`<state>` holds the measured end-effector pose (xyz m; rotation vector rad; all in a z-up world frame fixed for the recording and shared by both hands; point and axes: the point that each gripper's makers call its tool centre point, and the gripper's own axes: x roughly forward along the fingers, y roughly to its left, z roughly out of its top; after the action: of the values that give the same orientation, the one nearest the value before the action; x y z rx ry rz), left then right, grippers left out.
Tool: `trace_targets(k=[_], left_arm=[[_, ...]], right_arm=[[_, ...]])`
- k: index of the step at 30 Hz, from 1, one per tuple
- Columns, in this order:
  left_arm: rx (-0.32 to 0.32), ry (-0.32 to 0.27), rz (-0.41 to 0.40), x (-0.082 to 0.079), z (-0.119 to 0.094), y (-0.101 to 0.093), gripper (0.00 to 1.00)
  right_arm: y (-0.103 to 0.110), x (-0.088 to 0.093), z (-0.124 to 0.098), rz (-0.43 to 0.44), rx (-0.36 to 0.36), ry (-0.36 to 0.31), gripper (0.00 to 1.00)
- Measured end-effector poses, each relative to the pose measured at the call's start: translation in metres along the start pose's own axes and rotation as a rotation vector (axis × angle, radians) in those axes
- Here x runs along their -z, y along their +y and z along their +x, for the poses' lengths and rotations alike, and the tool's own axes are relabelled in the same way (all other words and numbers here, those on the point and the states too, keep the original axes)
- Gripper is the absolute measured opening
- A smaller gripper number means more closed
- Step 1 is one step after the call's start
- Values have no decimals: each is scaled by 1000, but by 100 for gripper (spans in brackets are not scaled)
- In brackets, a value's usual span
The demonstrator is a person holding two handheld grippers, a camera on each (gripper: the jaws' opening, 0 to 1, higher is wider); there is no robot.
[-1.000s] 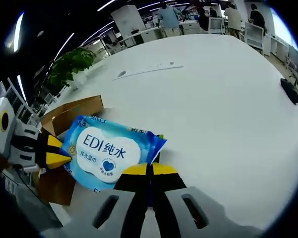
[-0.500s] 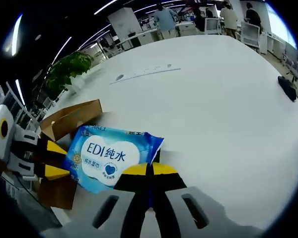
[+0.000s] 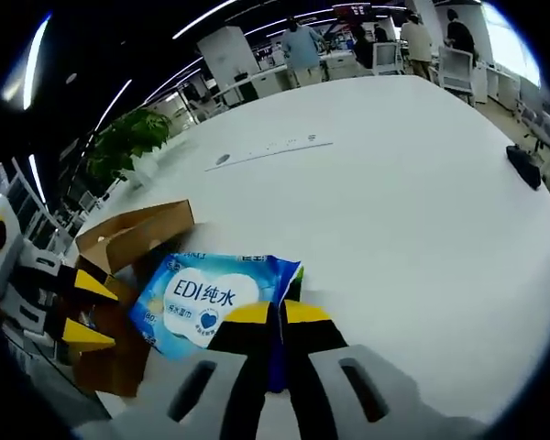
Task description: Operate the shoe box by opening the lid, removing the specified soft item, and placing it in the target area until the item is outside and the box remains undamaged.
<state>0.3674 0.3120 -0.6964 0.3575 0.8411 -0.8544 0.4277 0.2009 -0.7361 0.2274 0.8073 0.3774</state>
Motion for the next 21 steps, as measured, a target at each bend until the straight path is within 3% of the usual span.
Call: trace_targets(k=[2,5,9,12,17,21], left_arm=[[14,-21,-16,-2,-4,-2,23],[70,-51,-104,-5,-9,-9,24],[69,-64,-91,-2,-18,-9,26],[125,-84,-124,-2,-26,-18,29],[127,-95,-134,4,-38,-17,31],[165,-113,-157,10,-50,-19,35]], right_arm=[[1,-2,-3,-5,0,-9,6],[3,-5,-8,-16,-5,-19,8],[6,-8,-17,-16,-8,-32,9],[10,-9,-23,-26,-12,-35,10],[21,-13,-34,-50,-29,-41,13],[31,-16,-42,-82,-36,-45,14]])
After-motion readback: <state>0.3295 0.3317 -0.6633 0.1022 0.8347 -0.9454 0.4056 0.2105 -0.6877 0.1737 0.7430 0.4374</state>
